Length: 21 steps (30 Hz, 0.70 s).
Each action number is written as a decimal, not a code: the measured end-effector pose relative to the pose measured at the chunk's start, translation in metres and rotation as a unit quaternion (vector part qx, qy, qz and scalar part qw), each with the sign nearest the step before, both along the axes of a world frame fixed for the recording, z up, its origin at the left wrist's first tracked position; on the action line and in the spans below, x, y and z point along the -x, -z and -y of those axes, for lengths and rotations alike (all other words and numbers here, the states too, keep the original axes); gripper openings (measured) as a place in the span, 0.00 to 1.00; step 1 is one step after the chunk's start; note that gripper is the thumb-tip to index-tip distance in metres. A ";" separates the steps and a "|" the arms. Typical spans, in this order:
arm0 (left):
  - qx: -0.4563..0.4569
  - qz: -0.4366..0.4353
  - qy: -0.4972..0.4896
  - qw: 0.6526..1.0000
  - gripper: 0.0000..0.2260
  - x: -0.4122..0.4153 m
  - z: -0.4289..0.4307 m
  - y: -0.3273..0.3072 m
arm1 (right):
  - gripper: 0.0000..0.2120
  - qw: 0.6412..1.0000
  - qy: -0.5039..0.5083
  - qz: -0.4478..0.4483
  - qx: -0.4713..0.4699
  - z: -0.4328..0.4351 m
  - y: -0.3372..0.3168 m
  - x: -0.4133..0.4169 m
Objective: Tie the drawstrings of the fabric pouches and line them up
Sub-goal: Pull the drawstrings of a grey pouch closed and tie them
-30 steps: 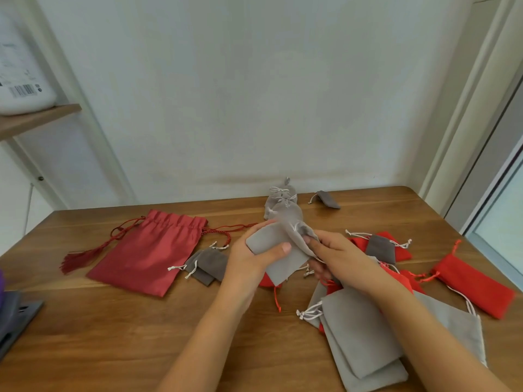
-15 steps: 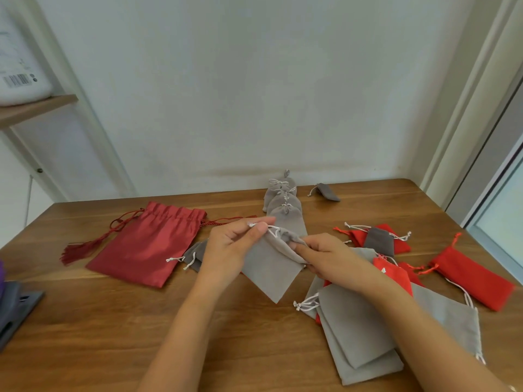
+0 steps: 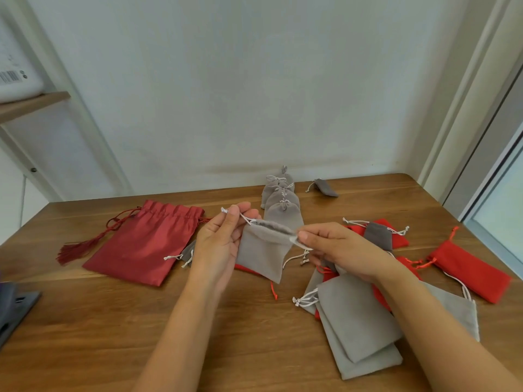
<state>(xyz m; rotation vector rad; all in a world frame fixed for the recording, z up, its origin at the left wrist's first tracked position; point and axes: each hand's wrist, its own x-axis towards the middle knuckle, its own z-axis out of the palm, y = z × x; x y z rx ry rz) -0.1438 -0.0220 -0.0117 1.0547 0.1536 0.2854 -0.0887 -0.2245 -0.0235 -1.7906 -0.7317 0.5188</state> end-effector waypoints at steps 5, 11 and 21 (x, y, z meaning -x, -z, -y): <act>0.028 0.007 -0.014 0.999 0.09 -0.002 -0.007 -0.001 | 0.17 0.999 0.039 0.019 0.009 0.005 0.005 -0.008; 0.036 0.010 0.012 0.999 0.11 -0.002 -0.010 -0.001 | 0.19 0.976 0.176 -0.015 -0.126 0.002 -0.001 -0.007; 0.080 0.046 0.106 0.990 0.13 0.000 0.011 0.002 | 0.20 0.657 0.203 -0.428 -0.586 -0.003 -0.003 -0.017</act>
